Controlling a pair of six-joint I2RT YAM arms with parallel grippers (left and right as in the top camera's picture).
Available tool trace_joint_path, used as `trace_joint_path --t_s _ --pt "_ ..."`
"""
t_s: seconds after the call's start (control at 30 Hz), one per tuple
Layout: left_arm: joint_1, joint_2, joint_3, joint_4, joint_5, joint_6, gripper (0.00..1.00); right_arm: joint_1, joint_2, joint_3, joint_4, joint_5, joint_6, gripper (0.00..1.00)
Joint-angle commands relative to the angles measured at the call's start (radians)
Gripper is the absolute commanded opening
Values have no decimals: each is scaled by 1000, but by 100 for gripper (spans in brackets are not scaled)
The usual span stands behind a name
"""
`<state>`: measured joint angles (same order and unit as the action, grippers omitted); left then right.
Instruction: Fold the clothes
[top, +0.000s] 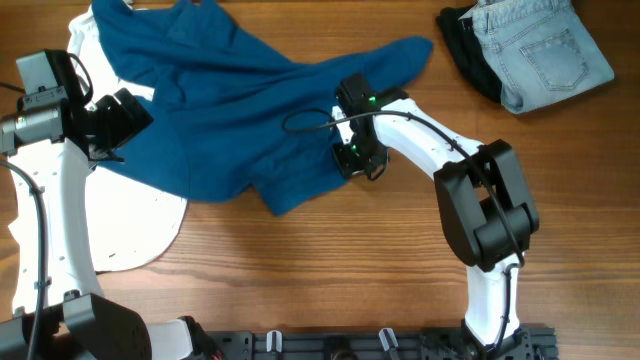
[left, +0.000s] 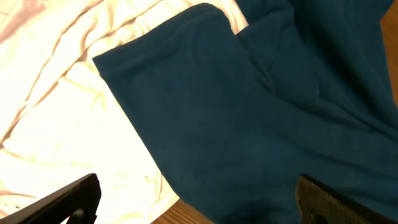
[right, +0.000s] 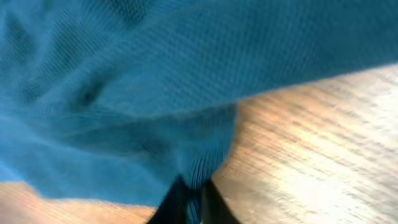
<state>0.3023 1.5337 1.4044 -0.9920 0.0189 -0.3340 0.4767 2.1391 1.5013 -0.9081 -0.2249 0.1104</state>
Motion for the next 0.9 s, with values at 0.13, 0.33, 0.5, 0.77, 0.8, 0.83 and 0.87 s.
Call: trace_joint_path --t_s 0.13,0.33,0.5,0.77,0.8,0.83,0.87 --pt "3 8 -4 -13 -9 13 100 -172 10 -22 -105 -84 50 4" --pt "3 8 -4 -34 24 13 100 -441 -12 -1 -98 -83 76 4" --pt "3 8 -4 -57 92 13 100 -632 -11 37 -70 -31 76 4" --pt "-25 8 -4 -56 141 13 100 -782 -18 279 -204 1 17 4" --pt "-39 8 -4 -48 141 13 100 -777 -22 334 -238 0 13 4" --pt "-53 8 -4 -40 141 13 100 -774 -29 378 -261 0 14 4" --pt "-64 8 -4 -31 141 13 100 -771 -35 413 -278 0 21 4"
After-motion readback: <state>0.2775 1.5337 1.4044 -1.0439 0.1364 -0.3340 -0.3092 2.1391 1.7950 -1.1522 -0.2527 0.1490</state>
